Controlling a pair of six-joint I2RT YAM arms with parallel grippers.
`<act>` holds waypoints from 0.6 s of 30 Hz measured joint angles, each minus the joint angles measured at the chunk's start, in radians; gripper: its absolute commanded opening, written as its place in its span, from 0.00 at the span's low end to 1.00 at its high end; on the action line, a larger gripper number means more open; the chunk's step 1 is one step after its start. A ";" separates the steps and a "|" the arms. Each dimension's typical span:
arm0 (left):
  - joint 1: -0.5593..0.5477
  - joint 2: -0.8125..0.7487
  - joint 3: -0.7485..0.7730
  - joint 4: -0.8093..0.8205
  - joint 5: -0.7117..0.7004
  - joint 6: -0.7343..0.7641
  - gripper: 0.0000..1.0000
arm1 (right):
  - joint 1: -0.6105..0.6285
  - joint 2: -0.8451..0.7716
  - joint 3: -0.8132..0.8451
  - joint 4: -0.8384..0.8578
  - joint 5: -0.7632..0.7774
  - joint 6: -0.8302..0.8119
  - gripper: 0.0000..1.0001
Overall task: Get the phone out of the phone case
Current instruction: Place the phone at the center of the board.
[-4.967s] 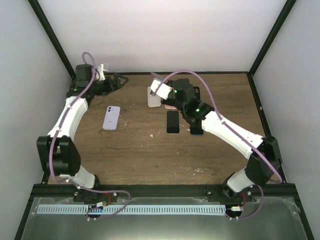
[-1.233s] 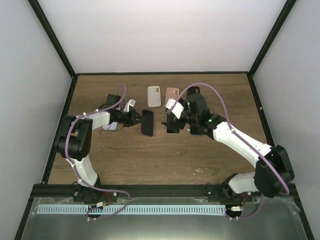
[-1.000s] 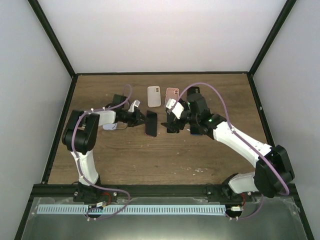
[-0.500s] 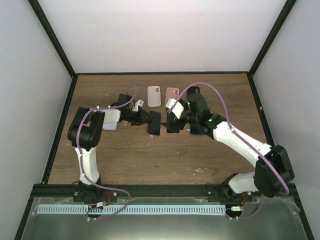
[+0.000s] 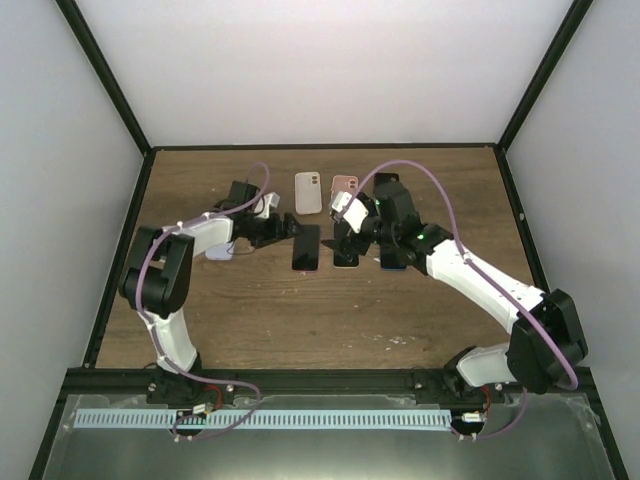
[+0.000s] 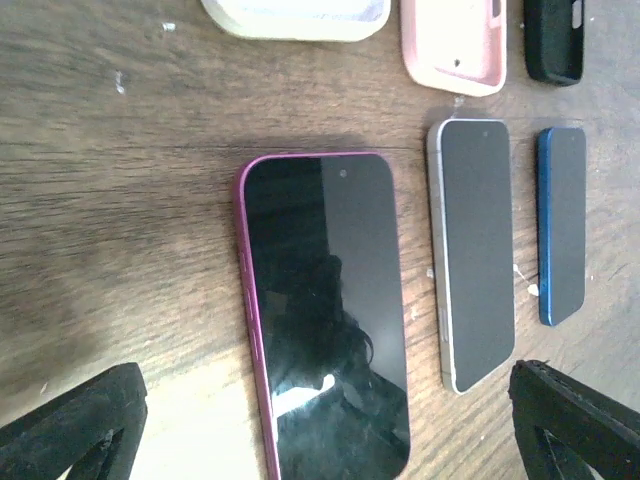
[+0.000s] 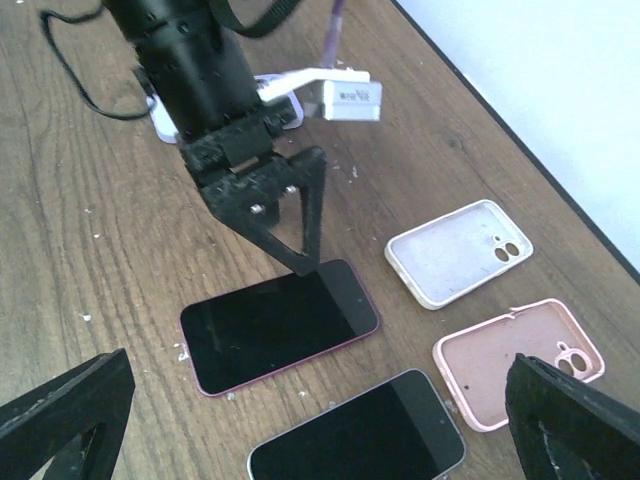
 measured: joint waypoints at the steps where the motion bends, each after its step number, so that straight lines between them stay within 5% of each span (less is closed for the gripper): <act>1: 0.000 -0.027 -0.005 -0.018 -0.019 0.013 1.00 | 0.000 0.000 0.004 -0.001 0.006 -0.003 1.00; 10: 0.023 -0.291 -0.010 -0.188 -0.143 0.193 1.00 | -0.005 -0.003 0.075 -0.034 0.042 -0.026 1.00; 18: 0.218 -0.422 -0.011 -0.357 -0.237 0.331 1.00 | -0.005 -0.015 0.117 -0.059 0.047 -0.025 1.00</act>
